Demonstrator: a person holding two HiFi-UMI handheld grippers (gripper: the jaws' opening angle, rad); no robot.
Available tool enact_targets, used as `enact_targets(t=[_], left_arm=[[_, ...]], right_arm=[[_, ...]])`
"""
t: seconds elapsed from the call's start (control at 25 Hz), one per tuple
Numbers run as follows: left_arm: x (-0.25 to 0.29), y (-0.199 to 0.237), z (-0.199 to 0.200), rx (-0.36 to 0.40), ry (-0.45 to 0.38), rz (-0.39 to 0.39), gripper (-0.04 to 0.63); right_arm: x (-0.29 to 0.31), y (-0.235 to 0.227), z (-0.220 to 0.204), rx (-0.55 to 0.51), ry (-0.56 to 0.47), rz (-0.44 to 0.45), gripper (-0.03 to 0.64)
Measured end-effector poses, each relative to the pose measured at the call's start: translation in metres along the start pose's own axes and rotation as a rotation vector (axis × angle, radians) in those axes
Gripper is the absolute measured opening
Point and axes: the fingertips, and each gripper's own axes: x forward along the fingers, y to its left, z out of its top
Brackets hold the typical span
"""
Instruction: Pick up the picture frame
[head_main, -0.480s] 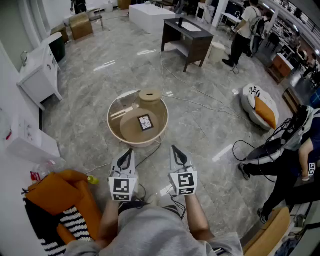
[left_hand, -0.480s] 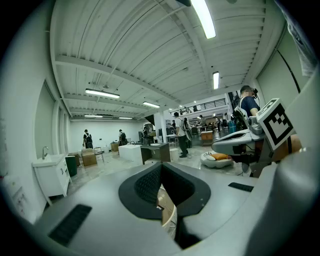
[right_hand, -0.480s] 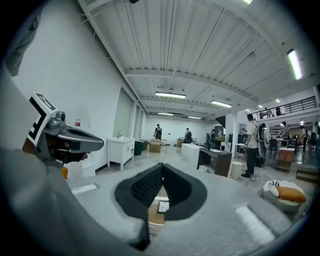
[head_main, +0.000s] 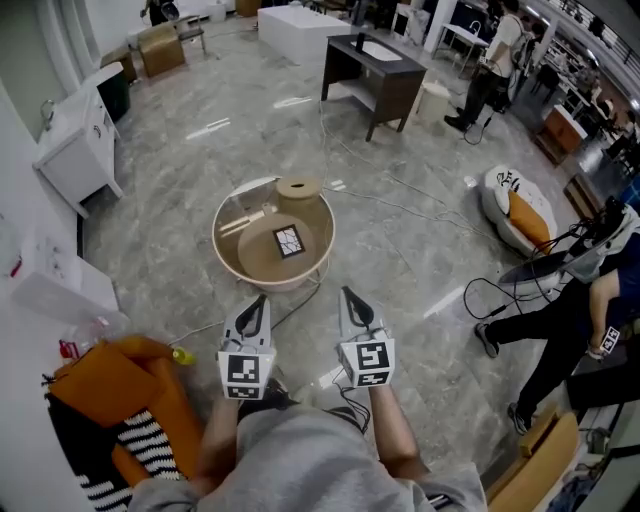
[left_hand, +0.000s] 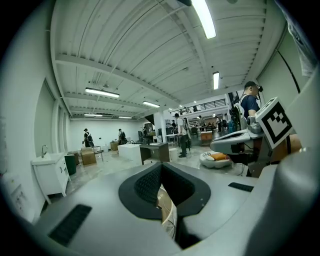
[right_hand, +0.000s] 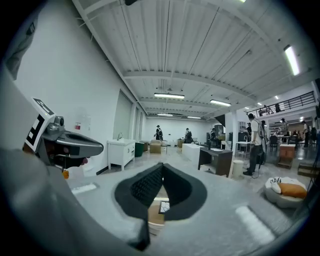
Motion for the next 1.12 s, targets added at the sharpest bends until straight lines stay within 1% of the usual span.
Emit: enact_targets(t=[0.24, 0.56, 0.8, 1.12], left_arm=[[0.028, -0.001, -0.001, -0.010, 0.015, -0.024, 0.017], [0.105, 0.016, 0.004, -0.009, 0.013, -0.071, 0.017], [0.173, 0.045, 0.011, -0.026, 0.033, -0.075, 0.017], [0.267, 0.116, 0.016, -0.053, 0.056, -0.049, 0.017]], right_arm=[[0.015, -0.017, -0.004, 0.006, 0.017, -0.014, 0.000], [0.072, -0.045, -0.010, 0.007, 0.041, -0.026, 0.000], [0.139, -0.074, -0.005, 0.002, 0.078, -0.010, 0.000], [0.258, -0.100, 0.012, 0.012, 0.086, 0.034, 0.000]])
